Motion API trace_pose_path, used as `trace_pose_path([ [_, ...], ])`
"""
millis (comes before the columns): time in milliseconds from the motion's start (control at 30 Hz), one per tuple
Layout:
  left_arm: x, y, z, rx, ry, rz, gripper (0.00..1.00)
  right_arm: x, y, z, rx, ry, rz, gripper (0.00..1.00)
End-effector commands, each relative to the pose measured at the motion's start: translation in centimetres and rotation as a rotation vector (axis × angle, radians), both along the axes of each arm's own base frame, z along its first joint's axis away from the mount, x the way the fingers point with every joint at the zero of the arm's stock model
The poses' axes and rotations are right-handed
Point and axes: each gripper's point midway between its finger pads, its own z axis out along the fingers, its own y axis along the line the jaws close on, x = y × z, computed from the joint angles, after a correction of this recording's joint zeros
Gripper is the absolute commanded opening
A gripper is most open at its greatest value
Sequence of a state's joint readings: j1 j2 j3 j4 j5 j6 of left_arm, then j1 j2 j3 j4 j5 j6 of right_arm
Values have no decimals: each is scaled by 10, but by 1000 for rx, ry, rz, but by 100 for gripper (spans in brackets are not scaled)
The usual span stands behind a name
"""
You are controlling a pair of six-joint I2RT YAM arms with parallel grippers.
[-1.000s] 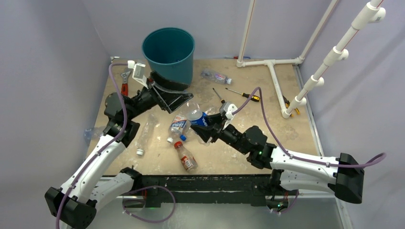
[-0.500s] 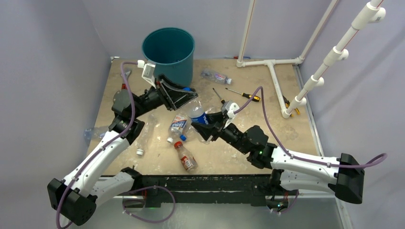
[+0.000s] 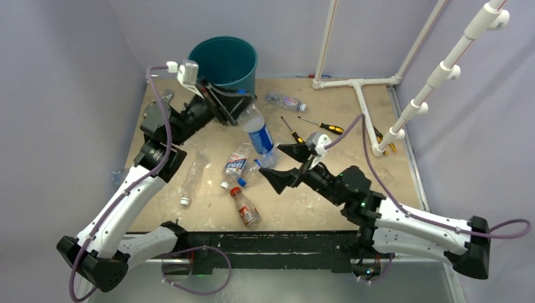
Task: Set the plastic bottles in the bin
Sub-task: Pick up the plastic bottle at the center of the board, then place the plastic bottle in the trash bin.
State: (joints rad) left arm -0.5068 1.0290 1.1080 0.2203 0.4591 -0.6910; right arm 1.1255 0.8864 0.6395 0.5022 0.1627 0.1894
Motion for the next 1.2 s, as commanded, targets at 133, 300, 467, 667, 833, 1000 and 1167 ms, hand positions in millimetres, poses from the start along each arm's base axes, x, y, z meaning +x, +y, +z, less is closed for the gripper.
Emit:
trace_pose_path([
  [133, 102, 105, 94, -48, -262, 845, 0, -20, -51, -3, 31, 79, -22, 99],
  [300, 158, 116, 122, -2, -338, 1000, 0, -27, -56, -29, 40, 141, -3, 99],
  [467, 204, 105, 138, 33, -416, 1009, 0, -20, -54, -44, 10, 170, -38, 99],
  [667, 271, 104, 103, 138, -372, 1037, 0, -20, -57, -51, 30, 180, -44, 99],
  [833, 314, 102, 51, 200, -301, 1015, 0, -19, -63, -55, 18, 176, -60, 99],
  [1000, 337, 78, 0, 287, -252, 909, 0, -20, -67, -57, 29, 183, -68, 99],
  [1167, 351, 63, -58, 319, -183, 838, 0, -19, -70, -55, 35, 182, -77, 99],
])
